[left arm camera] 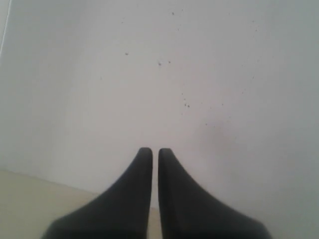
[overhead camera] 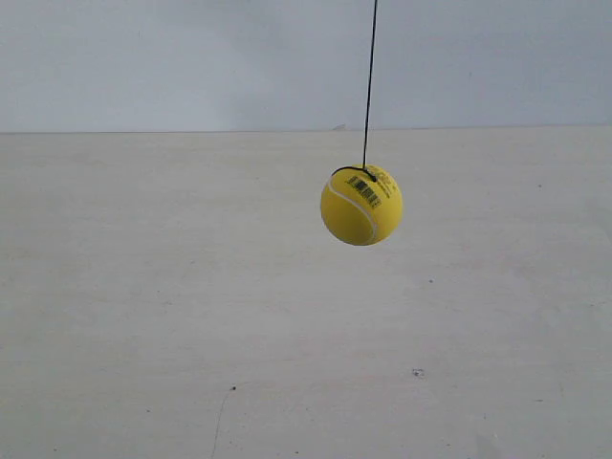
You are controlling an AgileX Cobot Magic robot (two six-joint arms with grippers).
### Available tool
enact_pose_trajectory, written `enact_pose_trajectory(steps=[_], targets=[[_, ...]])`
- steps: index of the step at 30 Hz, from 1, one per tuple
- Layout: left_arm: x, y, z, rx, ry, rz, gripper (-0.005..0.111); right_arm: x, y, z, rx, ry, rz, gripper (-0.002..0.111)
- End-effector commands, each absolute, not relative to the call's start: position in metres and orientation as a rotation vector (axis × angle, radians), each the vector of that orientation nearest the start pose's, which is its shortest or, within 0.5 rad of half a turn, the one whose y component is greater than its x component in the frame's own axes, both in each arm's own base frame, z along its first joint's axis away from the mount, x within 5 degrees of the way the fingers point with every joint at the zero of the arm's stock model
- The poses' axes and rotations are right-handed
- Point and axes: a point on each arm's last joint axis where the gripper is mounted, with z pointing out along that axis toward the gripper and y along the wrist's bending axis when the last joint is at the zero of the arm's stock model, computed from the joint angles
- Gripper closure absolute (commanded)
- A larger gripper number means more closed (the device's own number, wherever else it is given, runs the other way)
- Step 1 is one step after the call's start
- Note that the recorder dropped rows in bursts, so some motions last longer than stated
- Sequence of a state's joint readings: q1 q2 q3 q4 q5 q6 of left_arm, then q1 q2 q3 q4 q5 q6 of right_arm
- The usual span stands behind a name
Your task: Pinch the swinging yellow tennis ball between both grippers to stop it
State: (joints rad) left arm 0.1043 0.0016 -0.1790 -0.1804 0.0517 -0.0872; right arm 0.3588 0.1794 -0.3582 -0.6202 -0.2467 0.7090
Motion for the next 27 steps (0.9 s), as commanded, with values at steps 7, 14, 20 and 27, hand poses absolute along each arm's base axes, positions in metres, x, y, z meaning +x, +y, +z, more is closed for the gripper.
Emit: enact_pose_trajectory(steps=[7,14,20,27], targets=[[0.056,0.006,0.213,-0.241,1.465,-0.089,0.102,0.037,0.027,0.340,-0.267,1.078,0.493,0.108],[0.056,0.005,0.200,-0.170,1.615,-0.008,0.102,0.037,0.027,0.340,-0.267,1.078,0.493,0.108],[0.054,0.004,0.187,-0.075,1.769,0.071,0.102,0.037,0.027,0.340,-0.267,1.078,0.493,0.108],[0.054,0.004,0.186,-0.057,1.786,0.085,0.102,0.037,0.027,0.340,-0.267,1.078,0.493,0.108]])
